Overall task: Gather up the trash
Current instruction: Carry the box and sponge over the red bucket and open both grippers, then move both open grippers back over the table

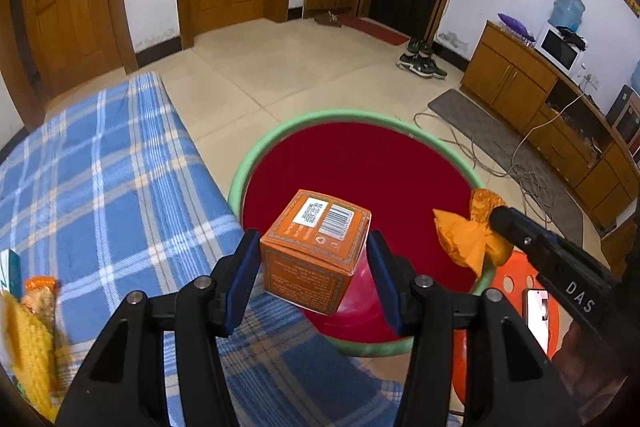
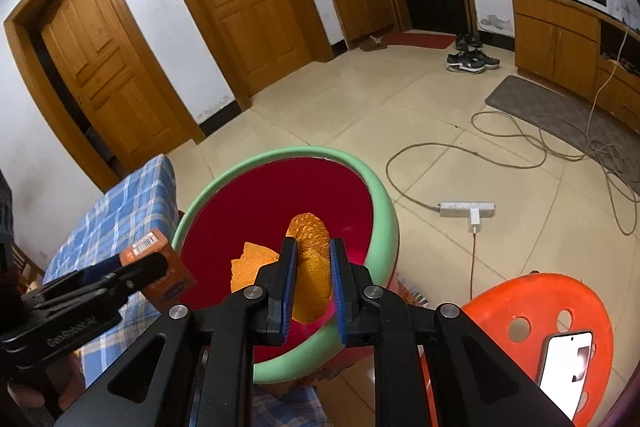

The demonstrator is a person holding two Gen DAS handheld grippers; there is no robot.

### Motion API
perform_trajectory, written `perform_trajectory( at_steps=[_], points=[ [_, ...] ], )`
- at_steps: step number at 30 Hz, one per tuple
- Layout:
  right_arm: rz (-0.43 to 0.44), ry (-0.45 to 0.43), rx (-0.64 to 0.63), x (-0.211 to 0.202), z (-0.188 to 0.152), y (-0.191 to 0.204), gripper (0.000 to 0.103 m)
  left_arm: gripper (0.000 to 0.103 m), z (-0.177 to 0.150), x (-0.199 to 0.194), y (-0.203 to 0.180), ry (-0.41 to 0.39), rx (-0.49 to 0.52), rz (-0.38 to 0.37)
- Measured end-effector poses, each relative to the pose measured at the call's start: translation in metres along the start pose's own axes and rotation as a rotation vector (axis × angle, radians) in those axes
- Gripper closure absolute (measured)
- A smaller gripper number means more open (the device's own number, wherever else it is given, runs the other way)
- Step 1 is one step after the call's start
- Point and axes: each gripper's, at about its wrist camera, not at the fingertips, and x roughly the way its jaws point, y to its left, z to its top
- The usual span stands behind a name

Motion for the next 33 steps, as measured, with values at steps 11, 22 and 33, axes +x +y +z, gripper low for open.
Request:
perform_trajectory(
  at_steps=[11, 22, 33],
  points=[
    [0.007, 0.02, 0.02, 0.005, -0.002, 0.0, 0.072, 0.031, -0.005, -0.004, 0.006, 0.0, -0.027, 0.038],
    [0.044, -0.014, 0.026, -0.022, -0.005, 0.015, 0.062, 0.03, -0.01, -0.05, 0.012, -0.062, -0.052, 0.053],
    [0.115, -0.038, 0.011, -0.062, -0.025, 0.047, 0.047, 0.03, -0.033, -0.103, 0.03, -0.102, -0.091, 0.12]
  ],
)
